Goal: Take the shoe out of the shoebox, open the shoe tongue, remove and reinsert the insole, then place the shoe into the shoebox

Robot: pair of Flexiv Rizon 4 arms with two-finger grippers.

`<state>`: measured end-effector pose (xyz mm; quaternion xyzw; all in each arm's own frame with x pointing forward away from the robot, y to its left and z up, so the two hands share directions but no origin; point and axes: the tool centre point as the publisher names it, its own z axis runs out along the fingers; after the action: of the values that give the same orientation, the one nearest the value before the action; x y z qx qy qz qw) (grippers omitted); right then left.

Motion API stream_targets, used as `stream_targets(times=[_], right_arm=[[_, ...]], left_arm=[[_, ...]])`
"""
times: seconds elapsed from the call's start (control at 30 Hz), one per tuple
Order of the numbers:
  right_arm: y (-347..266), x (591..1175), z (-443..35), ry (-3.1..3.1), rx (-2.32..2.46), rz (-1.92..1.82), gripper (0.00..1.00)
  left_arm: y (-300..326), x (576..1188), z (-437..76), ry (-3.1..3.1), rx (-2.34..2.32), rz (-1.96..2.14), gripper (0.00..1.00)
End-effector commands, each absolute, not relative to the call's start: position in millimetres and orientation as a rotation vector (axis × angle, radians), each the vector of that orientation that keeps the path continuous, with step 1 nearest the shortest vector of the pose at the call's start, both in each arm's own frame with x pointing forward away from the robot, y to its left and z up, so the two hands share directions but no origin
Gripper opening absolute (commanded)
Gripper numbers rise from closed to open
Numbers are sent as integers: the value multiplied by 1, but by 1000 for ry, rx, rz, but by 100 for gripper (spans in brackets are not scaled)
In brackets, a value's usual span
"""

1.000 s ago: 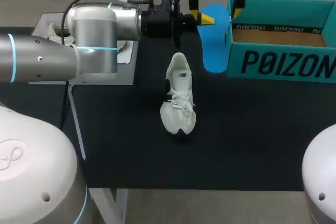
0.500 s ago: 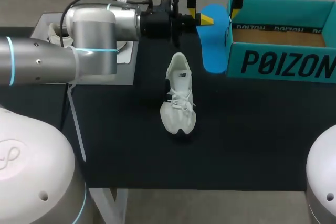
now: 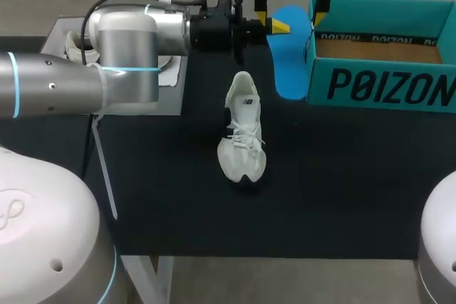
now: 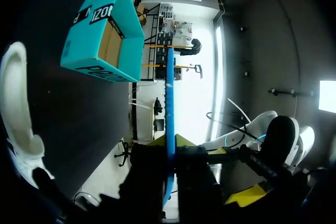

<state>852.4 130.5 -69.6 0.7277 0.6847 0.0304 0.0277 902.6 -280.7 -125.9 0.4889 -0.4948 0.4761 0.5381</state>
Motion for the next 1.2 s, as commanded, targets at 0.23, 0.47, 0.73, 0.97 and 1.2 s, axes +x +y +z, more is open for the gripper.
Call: stream_targets(times=[0.23, 0.47, 0.73, 0.97, 1.2], right_arm=[[130, 853, -70, 2113, 2248, 94, 100], [130, 853, -70, 2113, 2248, 94, 100], [111, 850, -83, 2241, 2335, 408, 100], [77, 853, -83, 2324, 2386, 683, 100], [52, 848, -70, 2438, 2335, 935, 100]], left_arm=[[-280, 901, -126, -1176, 1166, 1135, 0], [-280, 901, -126, -1176, 1166, 1135, 0], [-280, 901, -126, -1176, 1166, 1135, 0], [-280, 901, -126, -1176, 1166, 1135, 0], [-280, 901, -126, -1176, 1166, 1135, 0]])
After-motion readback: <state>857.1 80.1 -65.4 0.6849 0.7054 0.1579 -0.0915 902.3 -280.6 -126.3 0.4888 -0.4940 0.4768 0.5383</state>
